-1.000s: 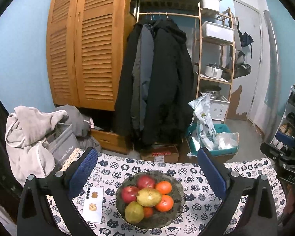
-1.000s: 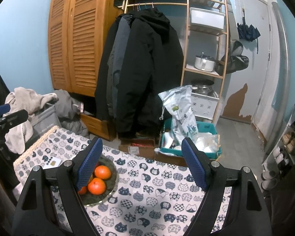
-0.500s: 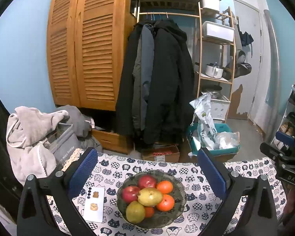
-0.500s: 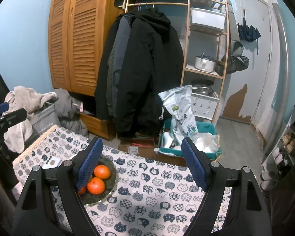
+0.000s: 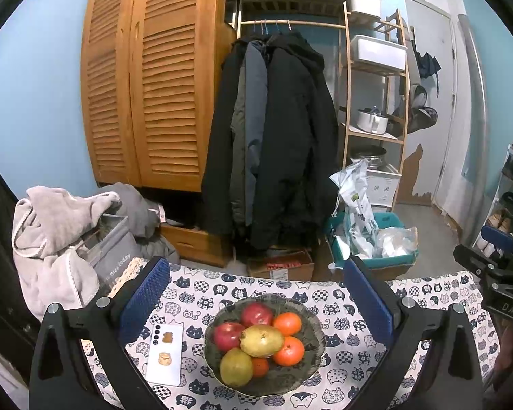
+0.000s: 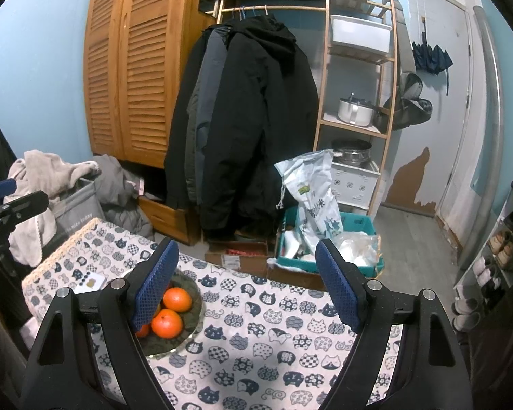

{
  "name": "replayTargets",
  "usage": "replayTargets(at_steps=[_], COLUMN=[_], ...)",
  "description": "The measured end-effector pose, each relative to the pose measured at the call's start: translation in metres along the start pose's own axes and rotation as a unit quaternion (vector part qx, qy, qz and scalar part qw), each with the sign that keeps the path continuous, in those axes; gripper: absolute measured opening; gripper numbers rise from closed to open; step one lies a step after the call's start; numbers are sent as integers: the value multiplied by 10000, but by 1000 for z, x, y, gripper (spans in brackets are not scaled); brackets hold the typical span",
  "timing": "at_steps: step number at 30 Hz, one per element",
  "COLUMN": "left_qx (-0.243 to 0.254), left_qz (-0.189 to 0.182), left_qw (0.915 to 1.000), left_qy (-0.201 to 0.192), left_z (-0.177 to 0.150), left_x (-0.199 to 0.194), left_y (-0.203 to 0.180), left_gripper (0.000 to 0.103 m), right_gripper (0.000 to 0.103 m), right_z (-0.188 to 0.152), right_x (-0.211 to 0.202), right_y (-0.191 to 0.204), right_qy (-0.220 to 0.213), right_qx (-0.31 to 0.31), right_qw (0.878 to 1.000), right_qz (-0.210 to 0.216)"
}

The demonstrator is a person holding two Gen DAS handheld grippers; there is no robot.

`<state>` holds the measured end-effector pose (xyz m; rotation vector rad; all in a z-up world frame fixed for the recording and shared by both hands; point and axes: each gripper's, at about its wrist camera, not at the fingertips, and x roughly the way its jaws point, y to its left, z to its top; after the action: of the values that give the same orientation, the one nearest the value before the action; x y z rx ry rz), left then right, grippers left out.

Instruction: Organize fruits

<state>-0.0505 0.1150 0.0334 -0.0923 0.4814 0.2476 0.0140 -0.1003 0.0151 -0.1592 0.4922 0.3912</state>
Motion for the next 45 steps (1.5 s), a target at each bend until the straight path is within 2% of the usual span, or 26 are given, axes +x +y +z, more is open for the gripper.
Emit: replayTargets(at_steps=[45], left_qx=[52], left_qz=[22], left_qw=[10000], left_qy=[30], left_z=[2], left_x=[-2], left_y=[7], left_gripper=[102], right_gripper=[81], right_z=[0], right_x=[-2], right_y=[1], right_qy=[-10], right_qx=[-24], right_qw=[10000], right_qz=[-4])
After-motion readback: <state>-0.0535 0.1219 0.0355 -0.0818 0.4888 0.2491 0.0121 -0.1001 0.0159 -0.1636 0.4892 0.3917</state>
